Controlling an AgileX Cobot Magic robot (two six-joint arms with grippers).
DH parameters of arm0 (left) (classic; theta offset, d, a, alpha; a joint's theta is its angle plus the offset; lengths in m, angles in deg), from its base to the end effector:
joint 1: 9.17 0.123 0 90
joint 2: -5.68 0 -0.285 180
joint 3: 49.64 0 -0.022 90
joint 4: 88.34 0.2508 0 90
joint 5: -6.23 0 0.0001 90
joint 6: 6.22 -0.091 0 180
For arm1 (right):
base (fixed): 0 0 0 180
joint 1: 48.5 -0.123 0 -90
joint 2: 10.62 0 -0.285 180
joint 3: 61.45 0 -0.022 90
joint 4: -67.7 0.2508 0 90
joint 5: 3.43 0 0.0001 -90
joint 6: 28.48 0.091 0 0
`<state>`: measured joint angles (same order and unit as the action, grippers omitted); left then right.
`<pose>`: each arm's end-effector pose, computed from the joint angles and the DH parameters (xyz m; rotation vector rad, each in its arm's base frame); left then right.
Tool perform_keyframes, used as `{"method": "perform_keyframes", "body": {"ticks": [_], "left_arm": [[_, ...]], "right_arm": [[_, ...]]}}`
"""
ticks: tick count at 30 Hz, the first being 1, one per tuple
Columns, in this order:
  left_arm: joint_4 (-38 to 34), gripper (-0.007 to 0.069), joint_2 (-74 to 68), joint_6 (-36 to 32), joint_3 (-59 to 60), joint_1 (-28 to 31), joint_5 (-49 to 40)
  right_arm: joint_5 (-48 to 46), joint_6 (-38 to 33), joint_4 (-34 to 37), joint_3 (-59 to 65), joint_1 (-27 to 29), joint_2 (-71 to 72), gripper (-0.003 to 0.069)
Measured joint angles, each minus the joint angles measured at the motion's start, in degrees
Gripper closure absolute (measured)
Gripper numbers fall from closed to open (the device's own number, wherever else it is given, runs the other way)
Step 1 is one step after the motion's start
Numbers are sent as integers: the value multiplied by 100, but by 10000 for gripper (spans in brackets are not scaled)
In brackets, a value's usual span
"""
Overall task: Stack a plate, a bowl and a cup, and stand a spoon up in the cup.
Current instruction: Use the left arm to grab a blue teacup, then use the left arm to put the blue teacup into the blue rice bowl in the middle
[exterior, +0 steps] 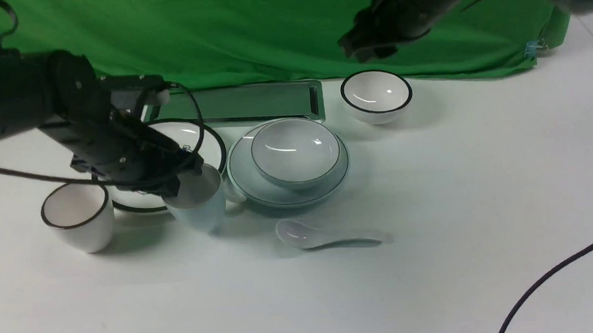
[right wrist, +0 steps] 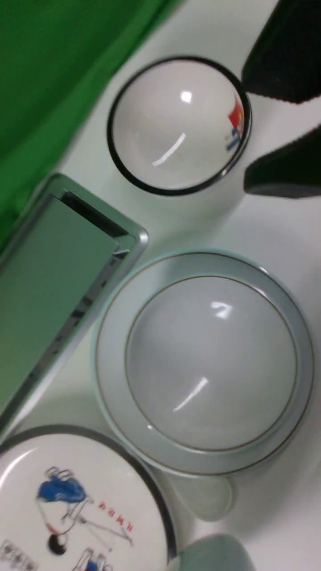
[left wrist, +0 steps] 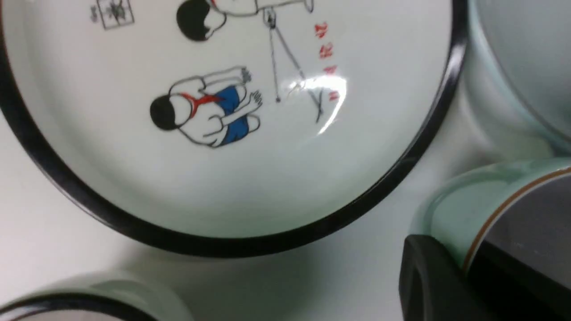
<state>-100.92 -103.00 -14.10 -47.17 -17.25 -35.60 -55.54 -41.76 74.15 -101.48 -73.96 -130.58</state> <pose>0.3693 -0.0658 0.2433 0.1992 2.6542 -0.2488 0.4054 0.2020 0.3749 -0.7339 2.1908 0.2465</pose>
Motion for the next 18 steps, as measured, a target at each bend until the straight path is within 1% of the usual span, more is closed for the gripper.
{"method": "perform_keyframes", "body": {"ticks": [2, 4, 5, 7, 9, 11, 12, 14, 18], "left_arm": [[-82, 634, 35, -43, -232, -23, -87], [-215, 634, 62, -221, -748, -207, -84], [-228, 634, 51, -255, -786, -249, -78], [-243, 635, -119, -380, -1210, -526, 100], [-219, 635, -519, -435, -1679, -800, 255], [-207, 635, -962, -441, -2066, -960, 235], [-207, 635, -1010, -441, -2154, -970, 229], [-207, 635, -1591, -441, -2692, -1038, 23], [-161, 633, -2228, -441, -3278, -1037, -408]], "right_arm": [[-5, -25, -12, -1, 0, 230, 392], [-10, -63, -23, -14, 0, 634, 394], [-10, -62, -23, -20, 0, 658, 394], [-117, -124, -36, -20, 0, 828, 394], [-431, -144, -64, -20, 0, 829, 394], [-783, -149, -104, 4, 0, 758, 394], [-815, -149, -120, 11, 0, 744, 394], [-1149, -158, -159, 131, 12, 682, 394], [-1372, -158, -184, 393, 11, 660, 394]]}}
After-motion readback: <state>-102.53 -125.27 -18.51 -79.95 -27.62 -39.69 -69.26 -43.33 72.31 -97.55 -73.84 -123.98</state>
